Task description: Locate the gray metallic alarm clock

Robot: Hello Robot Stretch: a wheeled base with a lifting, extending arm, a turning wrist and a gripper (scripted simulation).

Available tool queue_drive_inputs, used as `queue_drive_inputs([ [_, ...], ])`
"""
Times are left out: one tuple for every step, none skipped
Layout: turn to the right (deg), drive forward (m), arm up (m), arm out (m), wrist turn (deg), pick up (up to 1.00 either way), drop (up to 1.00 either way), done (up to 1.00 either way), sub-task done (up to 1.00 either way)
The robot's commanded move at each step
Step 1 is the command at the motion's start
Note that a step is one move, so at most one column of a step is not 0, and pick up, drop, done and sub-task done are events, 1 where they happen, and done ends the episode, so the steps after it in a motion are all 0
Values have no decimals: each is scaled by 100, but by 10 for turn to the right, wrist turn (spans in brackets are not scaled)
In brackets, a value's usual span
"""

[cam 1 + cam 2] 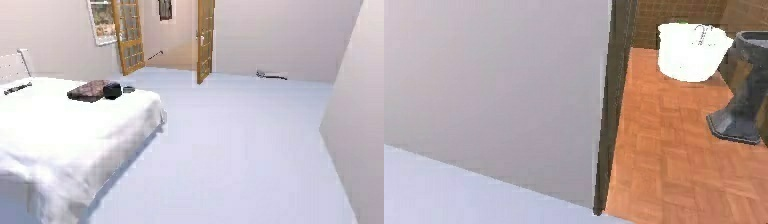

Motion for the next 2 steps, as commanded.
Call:
queue_drive_inputs([
  [0, 100, 0, 0, 0, 0, 0, 0, 0],
  [0, 60, 0, 0, 0, 0, 0, 0, 0],
])
